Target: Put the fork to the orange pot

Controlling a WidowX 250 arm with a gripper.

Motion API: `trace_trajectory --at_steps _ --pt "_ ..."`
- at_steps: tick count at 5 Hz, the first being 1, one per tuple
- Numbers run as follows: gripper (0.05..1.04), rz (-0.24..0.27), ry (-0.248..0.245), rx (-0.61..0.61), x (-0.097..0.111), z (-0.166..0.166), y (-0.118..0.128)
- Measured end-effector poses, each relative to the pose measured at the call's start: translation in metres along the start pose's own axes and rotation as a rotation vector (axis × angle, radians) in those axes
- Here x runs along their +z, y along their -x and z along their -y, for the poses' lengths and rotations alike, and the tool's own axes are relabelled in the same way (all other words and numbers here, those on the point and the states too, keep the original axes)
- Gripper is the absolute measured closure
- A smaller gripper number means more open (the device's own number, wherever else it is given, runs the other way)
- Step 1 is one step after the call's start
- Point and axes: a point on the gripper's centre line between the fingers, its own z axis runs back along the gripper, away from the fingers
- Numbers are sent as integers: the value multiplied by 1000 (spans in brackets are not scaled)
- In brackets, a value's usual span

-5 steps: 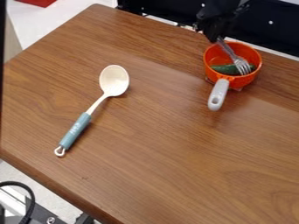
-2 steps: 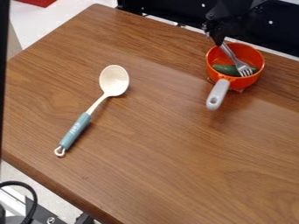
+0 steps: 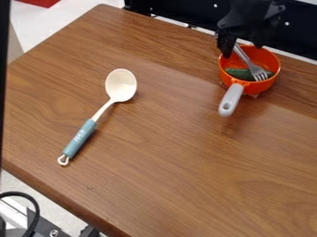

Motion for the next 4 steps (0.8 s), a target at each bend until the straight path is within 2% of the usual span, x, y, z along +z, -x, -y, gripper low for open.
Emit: trace_trajectory --at_steps 1,2,3,4 --pt "86 -14 54 -59 19 -9 -1" --pt "86 -8 110 -189 38 -28 3" --pt "86 -61 123 -281 52 -48 9" --pt "86 -179 123 -412 48 -60 31"
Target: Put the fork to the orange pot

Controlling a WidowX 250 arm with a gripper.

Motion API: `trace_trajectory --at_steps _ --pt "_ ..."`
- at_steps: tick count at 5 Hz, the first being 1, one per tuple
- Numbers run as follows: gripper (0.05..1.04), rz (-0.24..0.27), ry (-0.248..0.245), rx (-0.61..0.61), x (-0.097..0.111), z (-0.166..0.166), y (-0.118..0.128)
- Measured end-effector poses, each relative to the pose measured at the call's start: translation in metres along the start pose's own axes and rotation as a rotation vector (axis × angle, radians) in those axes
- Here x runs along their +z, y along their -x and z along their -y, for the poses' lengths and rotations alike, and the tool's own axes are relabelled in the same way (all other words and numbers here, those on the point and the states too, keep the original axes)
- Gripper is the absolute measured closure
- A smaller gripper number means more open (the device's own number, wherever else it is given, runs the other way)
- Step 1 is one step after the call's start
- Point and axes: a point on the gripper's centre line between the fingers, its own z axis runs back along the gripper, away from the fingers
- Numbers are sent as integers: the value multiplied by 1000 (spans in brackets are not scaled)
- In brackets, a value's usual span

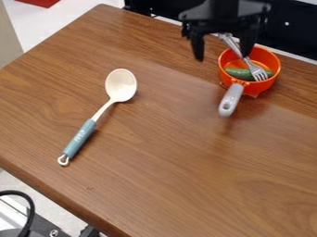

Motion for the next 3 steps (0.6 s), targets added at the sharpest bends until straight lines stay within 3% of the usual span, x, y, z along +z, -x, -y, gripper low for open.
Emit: trace_trajectory --at_steps 2,3 --pt "86 -73 21 -209 -1 4 75" --pt "86 -85 48 -305 3 -7 103"
